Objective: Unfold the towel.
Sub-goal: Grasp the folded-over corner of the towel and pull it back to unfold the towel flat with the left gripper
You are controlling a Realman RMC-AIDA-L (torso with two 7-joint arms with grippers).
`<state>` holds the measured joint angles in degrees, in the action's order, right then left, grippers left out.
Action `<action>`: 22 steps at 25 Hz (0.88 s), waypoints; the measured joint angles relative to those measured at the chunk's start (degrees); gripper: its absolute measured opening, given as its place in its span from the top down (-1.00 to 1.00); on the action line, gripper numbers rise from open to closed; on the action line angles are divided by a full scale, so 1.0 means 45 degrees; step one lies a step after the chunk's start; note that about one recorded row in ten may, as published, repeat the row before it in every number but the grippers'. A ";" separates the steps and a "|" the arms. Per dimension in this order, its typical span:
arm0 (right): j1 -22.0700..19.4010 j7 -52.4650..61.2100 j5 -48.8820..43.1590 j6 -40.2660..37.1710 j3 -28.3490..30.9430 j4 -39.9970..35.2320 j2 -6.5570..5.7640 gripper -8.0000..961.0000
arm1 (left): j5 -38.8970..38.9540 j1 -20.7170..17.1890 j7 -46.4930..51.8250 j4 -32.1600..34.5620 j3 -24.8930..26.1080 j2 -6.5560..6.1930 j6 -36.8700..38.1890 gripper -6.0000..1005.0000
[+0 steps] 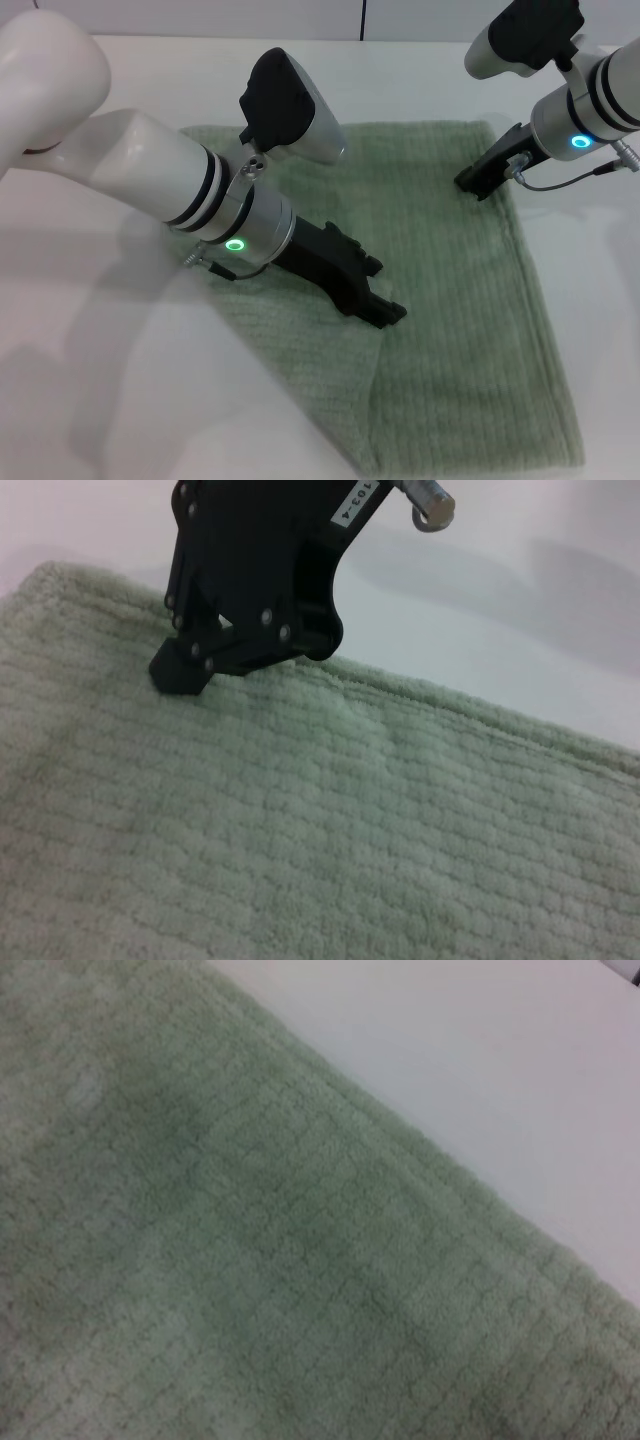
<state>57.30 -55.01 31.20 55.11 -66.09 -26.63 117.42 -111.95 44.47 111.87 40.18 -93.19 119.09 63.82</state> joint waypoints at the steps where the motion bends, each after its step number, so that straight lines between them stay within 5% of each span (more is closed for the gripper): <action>1: 0.0000 0.0000 0.0000 -0.0001 -0.0001 0.0000 0.0000 0.91 | 0.0000 -0.0002 -0.0029 -0.0002 0.0000 0.0000 -0.0021 -0.48; 4: 0.0000 0.0001 0.0000 -0.0002 0.0000 0.0000 0.0000 0.91 | 0.0000 -0.0043 -0.0038 0.0065 0.0001 0.0000 -0.0039 -0.47; 22: -0.0021 -0.0002 0.0001 -0.0002 -0.0001 -0.0001 0.0000 0.91 | -0.0029 -0.0005 -0.0560 0.0294 0.0016 -0.0053 0.0687 0.67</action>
<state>57.21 -55.03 31.20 55.10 -66.09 -26.63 117.42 -112.08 44.45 109.35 41.51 -93.11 118.85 66.91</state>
